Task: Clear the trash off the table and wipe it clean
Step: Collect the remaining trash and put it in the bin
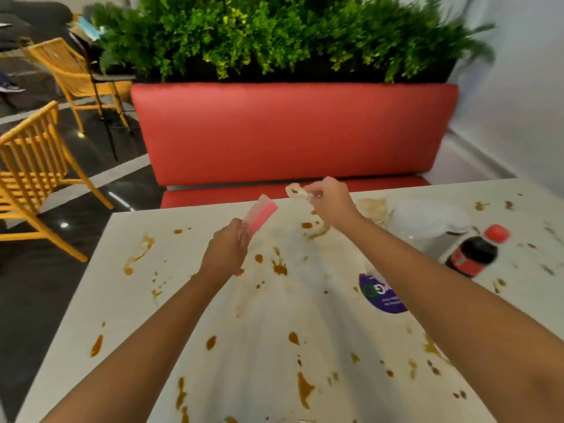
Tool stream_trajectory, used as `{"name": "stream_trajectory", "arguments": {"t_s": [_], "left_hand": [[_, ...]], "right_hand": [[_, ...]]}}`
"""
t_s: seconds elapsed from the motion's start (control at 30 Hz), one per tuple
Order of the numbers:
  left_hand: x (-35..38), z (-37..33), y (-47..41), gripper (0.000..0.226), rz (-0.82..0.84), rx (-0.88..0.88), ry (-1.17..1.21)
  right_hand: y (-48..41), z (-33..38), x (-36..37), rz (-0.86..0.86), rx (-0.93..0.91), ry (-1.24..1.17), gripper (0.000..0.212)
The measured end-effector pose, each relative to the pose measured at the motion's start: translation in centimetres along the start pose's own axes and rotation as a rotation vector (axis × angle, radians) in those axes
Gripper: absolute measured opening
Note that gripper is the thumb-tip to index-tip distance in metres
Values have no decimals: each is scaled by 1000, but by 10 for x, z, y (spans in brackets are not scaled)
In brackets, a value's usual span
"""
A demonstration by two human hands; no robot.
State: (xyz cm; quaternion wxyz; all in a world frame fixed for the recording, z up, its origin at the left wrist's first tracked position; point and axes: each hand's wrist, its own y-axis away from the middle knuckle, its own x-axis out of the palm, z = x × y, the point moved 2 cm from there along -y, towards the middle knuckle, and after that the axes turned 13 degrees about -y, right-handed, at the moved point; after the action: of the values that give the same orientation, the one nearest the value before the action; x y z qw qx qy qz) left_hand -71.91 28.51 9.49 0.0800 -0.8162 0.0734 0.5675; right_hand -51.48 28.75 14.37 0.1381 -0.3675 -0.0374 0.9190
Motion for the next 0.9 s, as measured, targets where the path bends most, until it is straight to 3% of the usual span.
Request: {"name": "stream_trajectory", "arguments": {"t_s": [0.27, 0.5, 0.9], "left_hand": [[1, -107, -48, 28, -44, 130, 25], [44, -166, -86, 28, 16, 62, 22], [128, -198, -106, 36, 80, -88, -37]], "right_hand": [[-37, -17, -113, -27, -31, -12, 23], [-77, -78, -178, 19, 32, -146, 24], [-123, -226, -171, 277, 77, -214, 21]]}}
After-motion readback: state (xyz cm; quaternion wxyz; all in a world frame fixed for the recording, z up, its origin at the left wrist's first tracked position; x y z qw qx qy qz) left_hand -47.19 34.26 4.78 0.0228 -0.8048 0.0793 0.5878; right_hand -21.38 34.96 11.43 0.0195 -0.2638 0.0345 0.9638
